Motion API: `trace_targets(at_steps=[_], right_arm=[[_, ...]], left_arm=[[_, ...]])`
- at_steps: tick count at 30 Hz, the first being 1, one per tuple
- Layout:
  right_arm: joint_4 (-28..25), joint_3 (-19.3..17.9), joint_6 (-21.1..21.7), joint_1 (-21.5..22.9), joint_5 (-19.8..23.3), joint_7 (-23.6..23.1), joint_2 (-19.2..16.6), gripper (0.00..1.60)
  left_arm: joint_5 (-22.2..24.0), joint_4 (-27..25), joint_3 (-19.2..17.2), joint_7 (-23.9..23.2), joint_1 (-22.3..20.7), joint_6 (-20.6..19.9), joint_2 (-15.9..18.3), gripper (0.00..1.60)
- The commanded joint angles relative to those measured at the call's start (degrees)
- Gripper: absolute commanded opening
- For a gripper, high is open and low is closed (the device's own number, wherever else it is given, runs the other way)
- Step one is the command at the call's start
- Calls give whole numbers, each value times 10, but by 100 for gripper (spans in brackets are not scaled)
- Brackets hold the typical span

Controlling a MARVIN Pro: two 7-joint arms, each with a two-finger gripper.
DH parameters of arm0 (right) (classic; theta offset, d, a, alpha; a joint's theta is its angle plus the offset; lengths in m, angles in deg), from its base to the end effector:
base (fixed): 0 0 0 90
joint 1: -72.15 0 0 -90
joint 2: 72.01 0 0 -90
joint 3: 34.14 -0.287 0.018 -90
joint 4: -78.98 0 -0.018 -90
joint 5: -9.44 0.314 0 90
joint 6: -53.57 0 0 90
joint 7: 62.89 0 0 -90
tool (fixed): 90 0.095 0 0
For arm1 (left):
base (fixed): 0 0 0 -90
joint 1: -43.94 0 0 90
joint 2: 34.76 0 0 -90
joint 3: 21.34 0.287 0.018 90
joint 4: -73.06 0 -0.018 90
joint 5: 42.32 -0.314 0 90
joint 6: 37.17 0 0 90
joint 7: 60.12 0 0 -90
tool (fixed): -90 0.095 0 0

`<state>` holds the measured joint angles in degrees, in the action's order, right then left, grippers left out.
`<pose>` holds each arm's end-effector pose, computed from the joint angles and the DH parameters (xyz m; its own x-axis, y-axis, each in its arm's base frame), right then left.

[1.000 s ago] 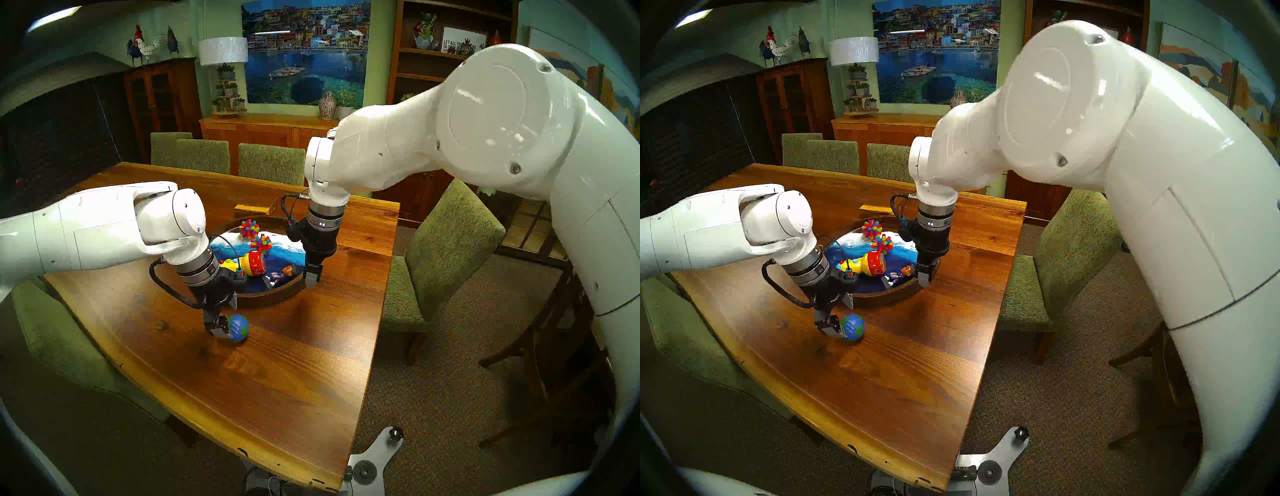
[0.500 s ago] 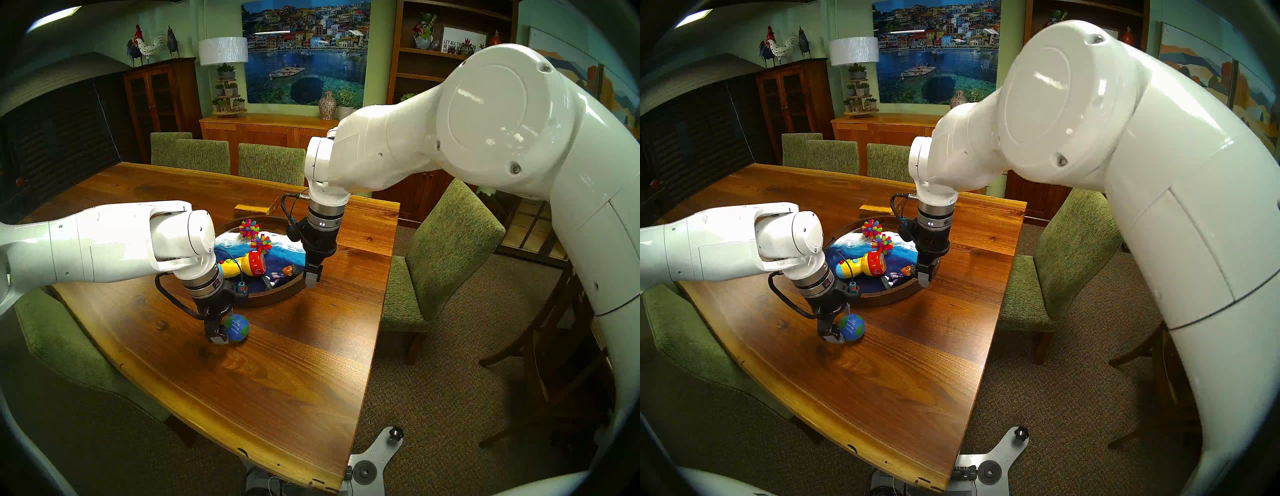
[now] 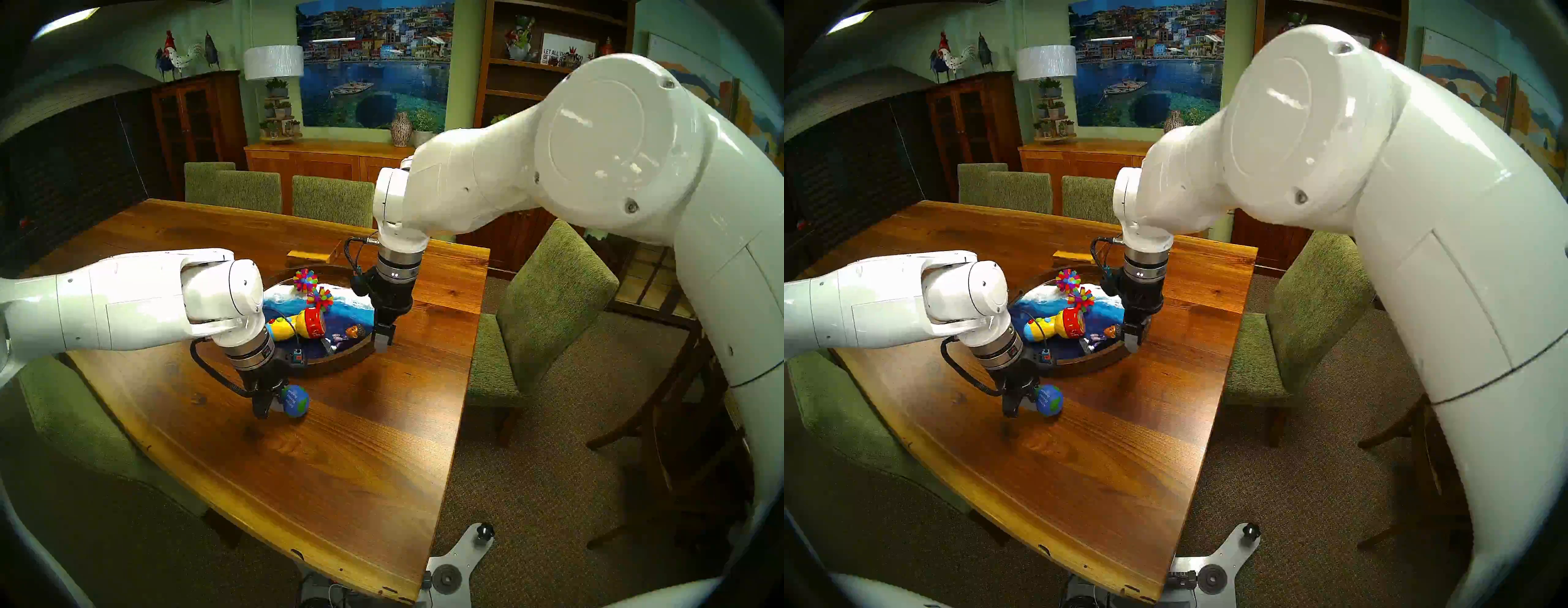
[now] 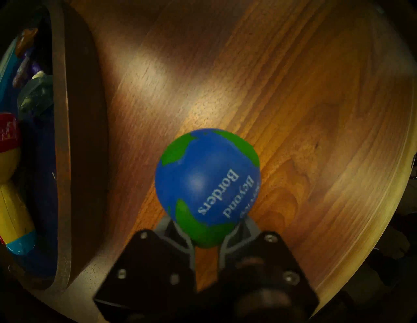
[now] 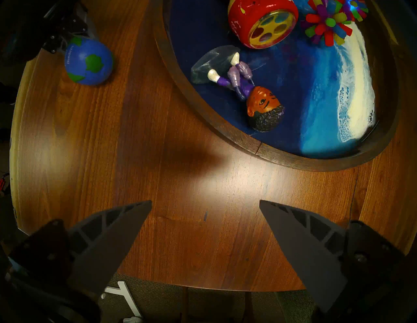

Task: Put toys in center tray

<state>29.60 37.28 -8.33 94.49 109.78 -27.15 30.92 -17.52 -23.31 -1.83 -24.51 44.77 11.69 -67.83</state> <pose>0.5311 0.1993 -0.1283 0.1843 0.9762 0.1139 0.9821 -0.1876 0.0185 0.4133 0.0464 -0.2112 0.1359 -0.9854 0.1028 -0.9891 -0.1408 -0.0422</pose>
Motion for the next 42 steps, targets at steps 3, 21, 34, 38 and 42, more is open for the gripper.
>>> trace_targets(at_steps=[3, 21, 34, 38, 42], right_arm=[[10, 0, 0, 20, -1, 1, -4, 160], [10, 0, 0, 20, -1, 1, -4, 160], [10, 0, 1, 21, -1, 1, -4, 160], [10, 0, 0, 21, -1, 1, -4, 160], [10, 0, 0, 21, -1, 1, -4, 160]], left_arm=[[24, 35, -51, -4, -43, -6, -7, 0], [44, 225, -91, 11, -39, -52, -107, 0], [31, 325, -52, -62, -30, 20, -157, 50], [29, 331, -52, -71, -32, 29, -158, 65], [28, 340, -55, -77, -32, 34, -161, 62]])
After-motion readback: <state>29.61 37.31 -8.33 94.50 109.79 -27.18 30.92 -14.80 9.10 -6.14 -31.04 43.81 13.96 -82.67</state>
